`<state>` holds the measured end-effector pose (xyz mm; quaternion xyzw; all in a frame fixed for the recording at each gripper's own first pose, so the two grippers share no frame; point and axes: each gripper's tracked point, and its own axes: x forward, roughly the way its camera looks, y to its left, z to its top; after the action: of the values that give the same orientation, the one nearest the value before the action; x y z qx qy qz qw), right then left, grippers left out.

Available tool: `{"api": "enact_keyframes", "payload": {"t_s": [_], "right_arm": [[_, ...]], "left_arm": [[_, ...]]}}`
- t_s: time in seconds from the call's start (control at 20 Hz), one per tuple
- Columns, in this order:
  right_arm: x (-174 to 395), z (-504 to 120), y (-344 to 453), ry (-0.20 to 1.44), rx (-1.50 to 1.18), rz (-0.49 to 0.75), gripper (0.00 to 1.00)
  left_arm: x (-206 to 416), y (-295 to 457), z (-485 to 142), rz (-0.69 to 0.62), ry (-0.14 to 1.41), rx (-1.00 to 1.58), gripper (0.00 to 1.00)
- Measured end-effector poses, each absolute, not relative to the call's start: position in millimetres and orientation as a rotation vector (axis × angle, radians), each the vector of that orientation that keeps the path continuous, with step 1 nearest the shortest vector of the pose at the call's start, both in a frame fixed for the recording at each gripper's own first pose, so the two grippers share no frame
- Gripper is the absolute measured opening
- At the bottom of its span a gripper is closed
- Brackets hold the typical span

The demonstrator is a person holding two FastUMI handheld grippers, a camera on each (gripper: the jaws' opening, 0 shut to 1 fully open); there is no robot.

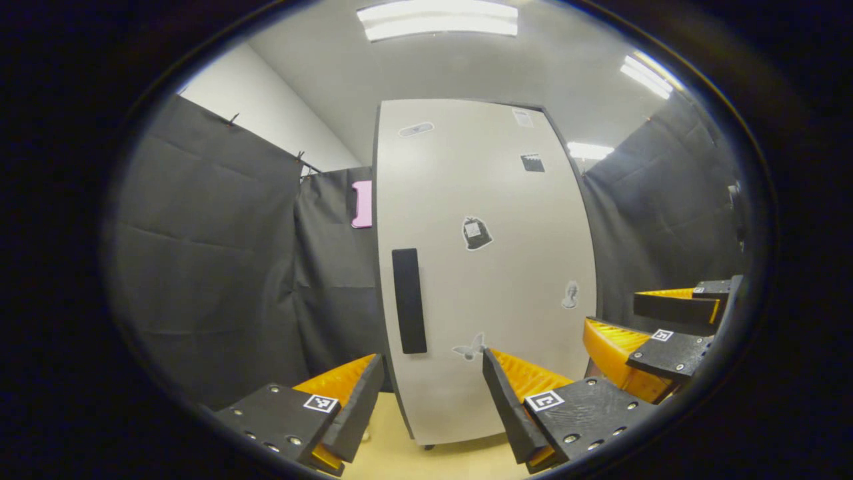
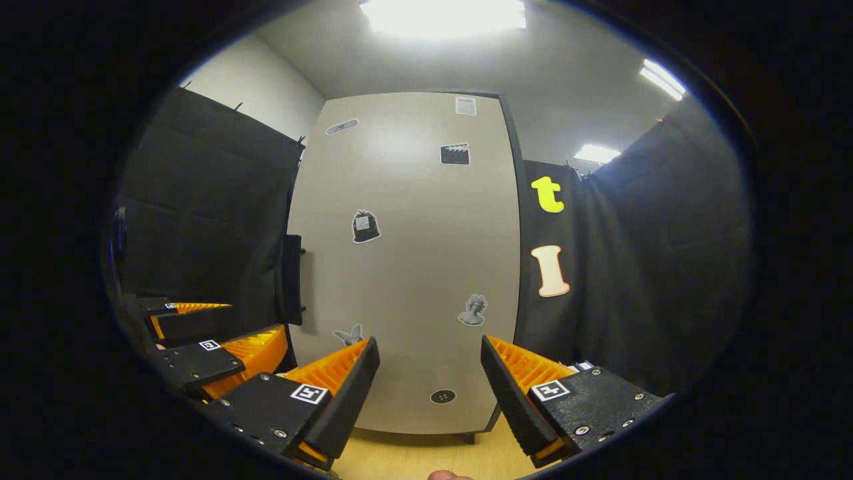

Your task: Open the cabinet door with the right hand, grasp the bottle in the cabinet with the left hand and place it on the coaster, then close the cabinet door with the right hand.

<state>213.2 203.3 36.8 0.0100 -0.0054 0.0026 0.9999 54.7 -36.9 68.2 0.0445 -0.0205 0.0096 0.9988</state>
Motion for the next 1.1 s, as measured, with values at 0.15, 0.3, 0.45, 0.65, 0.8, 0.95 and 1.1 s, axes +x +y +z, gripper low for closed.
{"api": "enact_keyframes", "payload": {"t_s": [0.15,0.3,0.45,0.65,0.8,0.95,1.1], "right_arm": [[213.8,34.6,199.4,-0.005,0.018,-0.003,0.95],[215.3,31.9,193.3,-0.001,0.026,-0.016,0.95],[218.2,29.9,188.0,0.002,0.034,-0.029,0.95],[219.5,28.7,181.4,0.001,0.03,-0.037,0.95],[219.0,28.4,177.7,0.0,0.04,-0.036,0.95],[218.0,22.3,176.9,0.013,0.041,-0.032,0.95],[216.1,23.3,180.2,0.014,0.035,-0.017,0.95]], "left_arm": [[60.1,-45.5,69.9,-0.003,-0.032,0.073,0.86],[58.6,-45.3,69.6,-0.01,-0.033,0.073,0.86],[58.4,-45.4,69.8,-0.015,-0.029,0.079,0.86],[57.4,-45.3,69.0,-0.008,-0.016,0.067,0.86],[59.2,-44.6,67.8,0.0,-0.015,0.068,0.86],[59.2,-44.1,67.9,0.008,-0.015,0.063,0.86],[59.0,-43.4,67.3,0.014,-0.009,0.058,0.86]]}}
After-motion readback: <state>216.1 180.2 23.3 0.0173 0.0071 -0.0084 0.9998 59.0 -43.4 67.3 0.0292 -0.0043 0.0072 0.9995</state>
